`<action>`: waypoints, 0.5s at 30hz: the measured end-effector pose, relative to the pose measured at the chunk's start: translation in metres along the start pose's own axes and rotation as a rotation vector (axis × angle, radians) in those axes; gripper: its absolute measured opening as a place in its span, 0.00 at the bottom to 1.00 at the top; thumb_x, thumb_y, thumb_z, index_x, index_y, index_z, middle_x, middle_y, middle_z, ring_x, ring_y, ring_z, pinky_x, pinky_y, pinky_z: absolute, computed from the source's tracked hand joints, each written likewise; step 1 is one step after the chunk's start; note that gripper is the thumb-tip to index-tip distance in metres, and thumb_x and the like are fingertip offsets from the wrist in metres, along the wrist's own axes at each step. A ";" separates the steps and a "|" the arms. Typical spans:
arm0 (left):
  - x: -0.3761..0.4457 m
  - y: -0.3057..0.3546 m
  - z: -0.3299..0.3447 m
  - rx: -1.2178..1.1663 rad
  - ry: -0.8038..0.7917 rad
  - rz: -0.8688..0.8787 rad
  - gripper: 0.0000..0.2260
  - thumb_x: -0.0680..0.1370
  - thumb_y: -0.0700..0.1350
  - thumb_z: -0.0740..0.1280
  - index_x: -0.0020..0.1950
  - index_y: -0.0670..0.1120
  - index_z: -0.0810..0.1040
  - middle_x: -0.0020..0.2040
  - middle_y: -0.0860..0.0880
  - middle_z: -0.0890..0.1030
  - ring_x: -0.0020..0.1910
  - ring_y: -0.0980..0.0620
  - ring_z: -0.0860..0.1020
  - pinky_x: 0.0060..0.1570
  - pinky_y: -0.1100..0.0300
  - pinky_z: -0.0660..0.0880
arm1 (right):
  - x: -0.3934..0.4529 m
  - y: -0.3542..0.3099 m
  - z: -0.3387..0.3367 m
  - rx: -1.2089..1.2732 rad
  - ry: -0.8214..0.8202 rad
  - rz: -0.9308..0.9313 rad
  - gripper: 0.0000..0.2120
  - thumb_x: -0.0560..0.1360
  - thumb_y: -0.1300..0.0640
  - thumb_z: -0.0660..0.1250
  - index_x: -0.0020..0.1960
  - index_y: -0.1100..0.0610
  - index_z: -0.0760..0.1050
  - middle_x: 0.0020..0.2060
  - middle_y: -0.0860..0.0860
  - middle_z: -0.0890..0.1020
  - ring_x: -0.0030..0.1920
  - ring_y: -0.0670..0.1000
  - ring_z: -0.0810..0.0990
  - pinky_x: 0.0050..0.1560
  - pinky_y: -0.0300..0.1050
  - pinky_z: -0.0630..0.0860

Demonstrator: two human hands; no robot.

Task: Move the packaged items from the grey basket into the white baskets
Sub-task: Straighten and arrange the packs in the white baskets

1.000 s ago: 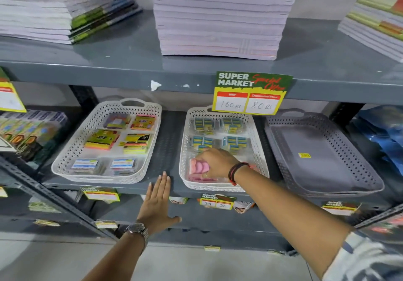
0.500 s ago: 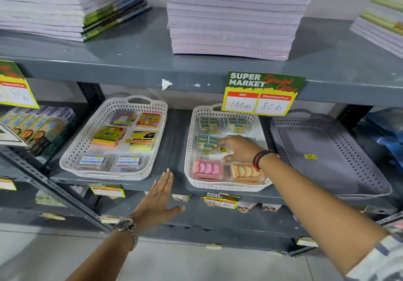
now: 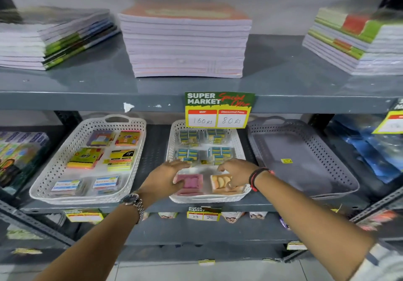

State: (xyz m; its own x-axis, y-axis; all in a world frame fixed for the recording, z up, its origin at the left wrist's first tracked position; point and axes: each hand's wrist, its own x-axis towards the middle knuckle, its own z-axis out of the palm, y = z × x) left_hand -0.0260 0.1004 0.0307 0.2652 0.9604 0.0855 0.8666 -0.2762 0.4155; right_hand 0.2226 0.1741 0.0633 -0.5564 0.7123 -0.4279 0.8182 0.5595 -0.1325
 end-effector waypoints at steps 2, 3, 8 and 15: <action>0.016 0.007 0.002 0.027 -0.120 -0.063 0.25 0.73 0.52 0.68 0.69 0.54 0.69 0.69 0.54 0.72 0.66 0.54 0.70 0.62 0.58 0.69 | 0.002 0.001 0.004 -0.028 0.025 -0.004 0.22 0.68 0.59 0.71 0.60 0.61 0.74 0.58 0.59 0.79 0.60 0.59 0.75 0.57 0.54 0.76; 0.022 0.009 0.004 0.059 -0.178 -0.072 0.26 0.72 0.53 0.69 0.69 0.53 0.69 0.69 0.54 0.72 0.66 0.53 0.71 0.60 0.59 0.69 | 0.002 0.003 0.005 -0.032 0.044 -0.005 0.20 0.67 0.59 0.71 0.58 0.62 0.76 0.56 0.59 0.80 0.57 0.59 0.77 0.54 0.54 0.77; 0.037 0.009 0.013 0.129 -0.322 -0.042 0.22 0.69 0.52 0.73 0.61 0.49 0.76 0.58 0.49 0.81 0.56 0.49 0.77 0.54 0.57 0.74 | 0.003 0.012 0.011 -0.019 0.111 -0.010 0.15 0.67 0.55 0.71 0.52 0.59 0.78 0.50 0.56 0.82 0.52 0.58 0.80 0.49 0.53 0.79; 0.035 0.005 0.012 0.117 -0.310 -0.067 0.29 0.68 0.54 0.74 0.67 0.49 0.73 0.64 0.51 0.78 0.61 0.51 0.75 0.60 0.58 0.71 | 0.002 0.013 0.011 -0.002 0.101 -0.021 0.16 0.67 0.51 0.73 0.52 0.56 0.78 0.50 0.55 0.82 0.51 0.57 0.80 0.47 0.50 0.79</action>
State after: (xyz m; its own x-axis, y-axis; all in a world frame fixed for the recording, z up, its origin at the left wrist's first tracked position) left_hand -0.0071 0.1316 0.0251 0.3062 0.9249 -0.2253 0.9243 -0.2322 0.3028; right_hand 0.2337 0.1782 0.0509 -0.5855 0.7393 -0.3325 0.8058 0.5758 -0.1386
